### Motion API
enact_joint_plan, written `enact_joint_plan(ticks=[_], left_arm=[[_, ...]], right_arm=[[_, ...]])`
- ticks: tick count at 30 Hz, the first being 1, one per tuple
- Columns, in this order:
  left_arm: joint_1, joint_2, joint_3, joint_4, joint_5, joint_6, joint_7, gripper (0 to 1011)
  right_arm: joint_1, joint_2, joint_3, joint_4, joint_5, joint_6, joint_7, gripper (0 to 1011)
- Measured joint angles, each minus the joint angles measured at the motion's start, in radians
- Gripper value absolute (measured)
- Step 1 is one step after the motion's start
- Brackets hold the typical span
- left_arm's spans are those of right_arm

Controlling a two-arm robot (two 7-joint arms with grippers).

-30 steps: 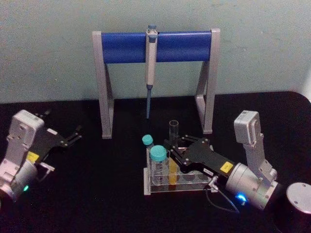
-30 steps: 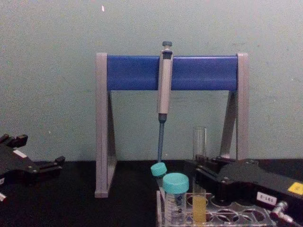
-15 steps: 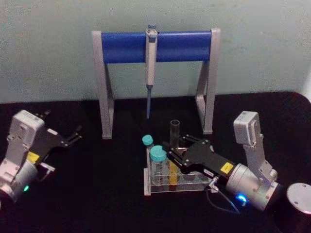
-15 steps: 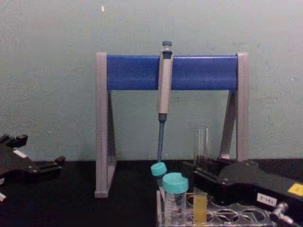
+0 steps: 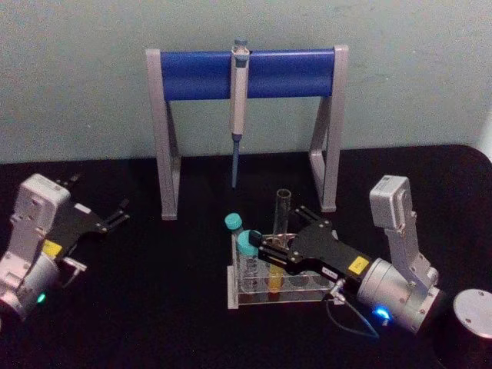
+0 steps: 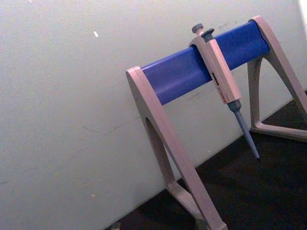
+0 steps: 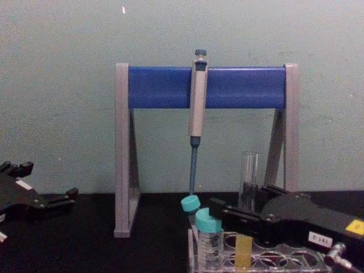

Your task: Pick up the test tube from the test tube rack, shake it, then place it back into the test tube rack.

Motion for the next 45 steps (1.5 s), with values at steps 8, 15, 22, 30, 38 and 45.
enact_joint_plan(ticks=[8, 15, 22, 30, 38, 45], left_arm=[[0.0, 0.0, 0.0, 0.0, 0.0, 0.0, 0.0, 1001], [0.0, 0.0, 0.0, 0.0, 0.0, 0.0, 0.0, 1001], [0.0, 0.0, 0.0, 0.0, 0.0, 0.0, 0.0, 1001], [0.0, 0.0, 0.0, 0.0, 0.0, 0.0, 0.0, 1001], [0.0, 0.0, 0.0, 0.0, 0.0, 0.0, 0.0, 1001], [0.0, 0.0, 0.0, 0.0, 0.0, 0.0, 0.0, 1001]], right_arm=[[0.0, 0.0, 0.0, 0.0, 0.001, -0.001, 0.0, 1000], [0.0, 0.0, 0.0, 0.0, 0.001, -0.001, 0.0, 1000], [-0.006, 0.009, 0.013, -0.031, 0.015, -0.01, 0.012, 1000], [-0.044, 0.044, 0.066, -0.158, 0.036, -0.053, 0.0, 1000], [-0.113, 0.057, 0.163, -0.253, 0.017, -0.109, -0.098, 1000], [-0.198, 0.027, 0.249, -0.263, -0.074, -0.123, -0.262, 1000]])
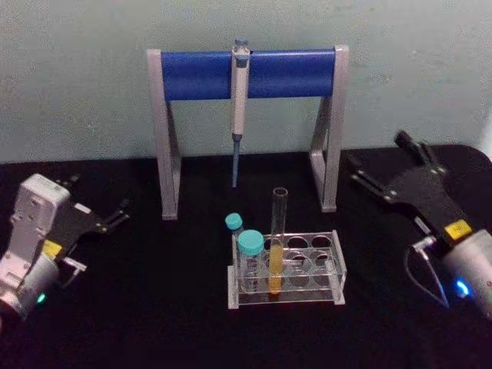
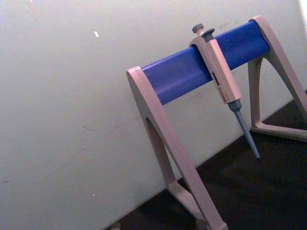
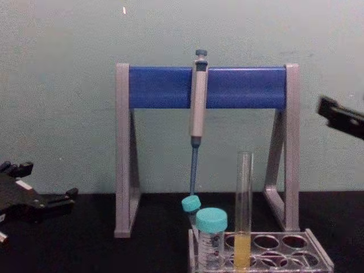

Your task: Pick up the test tube from the test tube rack, shake it, then place it back into the test tube rack.

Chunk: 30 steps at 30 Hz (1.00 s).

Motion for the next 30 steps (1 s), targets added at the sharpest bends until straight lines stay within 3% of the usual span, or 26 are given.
enact_joint_plan(ticks=[4, 11, 20, 30], left_arm=[[0.0, 0.0, 0.0, 0.0, 0.0, 0.0, 0.0, 1001], [0.0, 0.0, 0.0, 0.0, 0.0, 0.0, 0.0, 1001], [0.0, 0.0, 0.0, 0.0, 0.0, 0.0, 0.0, 1001], [0.0, 0.0, 0.0, 0.0, 0.0, 0.0, 0.0, 1001]], right_arm=[[-0.044, -0.017, 0.023, 0.02, -0.036, 0.01, -0.057, 1000], [-0.089, -0.041, 0.028, 0.084, -0.084, 0.065, -0.102, 1000], [-0.086, -0.068, 0.014, 0.168, -0.135, 0.133, -0.111, 1000], [-0.075, -0.08, 0.008, 0.2, -0.162, 0.149, -0.102, 1000]])
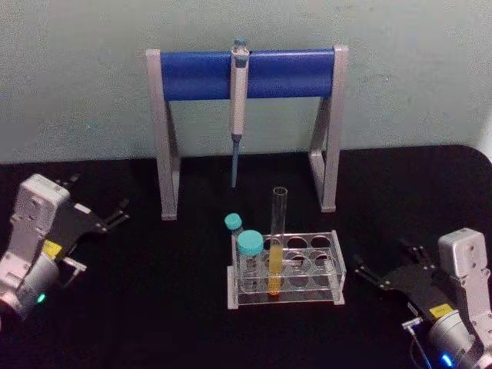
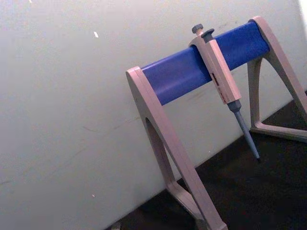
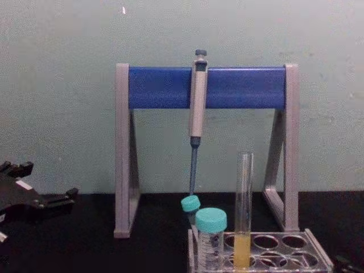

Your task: Pick up the test tube from the test tube rack, shake it, then place it back into the test tube rack.

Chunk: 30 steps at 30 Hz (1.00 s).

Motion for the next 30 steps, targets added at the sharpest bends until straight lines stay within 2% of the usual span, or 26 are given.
enact_joint_plan(ticks=[30], left_arm=[[0.0, 0.0, 0.0, 0.0, 0.0, 0.0, 0.0, 1001]], right_arm=[[-0.003, 0.002, 0.001, -0.006, 0.004, -0.001, -0.003, 1000]])
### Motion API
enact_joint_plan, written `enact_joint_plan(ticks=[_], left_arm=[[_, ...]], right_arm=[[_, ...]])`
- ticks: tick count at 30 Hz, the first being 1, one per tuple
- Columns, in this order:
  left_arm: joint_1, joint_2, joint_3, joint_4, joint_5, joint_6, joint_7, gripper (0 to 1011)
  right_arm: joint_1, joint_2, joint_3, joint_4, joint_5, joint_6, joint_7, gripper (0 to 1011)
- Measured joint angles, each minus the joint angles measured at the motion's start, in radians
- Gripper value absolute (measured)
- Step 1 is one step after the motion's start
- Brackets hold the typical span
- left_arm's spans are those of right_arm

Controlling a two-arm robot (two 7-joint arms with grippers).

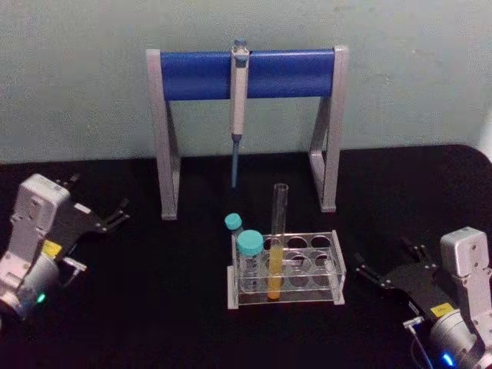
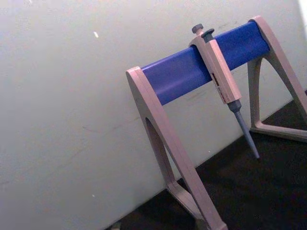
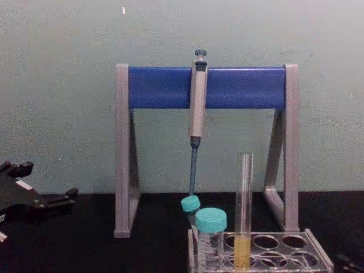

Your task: Pick up the test tube from the test tube rack, shake it, then place it back into the test tube rack.

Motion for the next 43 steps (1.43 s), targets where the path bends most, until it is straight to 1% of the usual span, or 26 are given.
enact_joint_plan(ticks=[43], left_arm=[[0.0, 0.0, 0.0, 0.0, 0.0, 0.0, 0.0, 1001]], right_arm=[[0.0, 0.0, 0.0, -0.001, 0.001, -0.001, 0.0, 1000]])
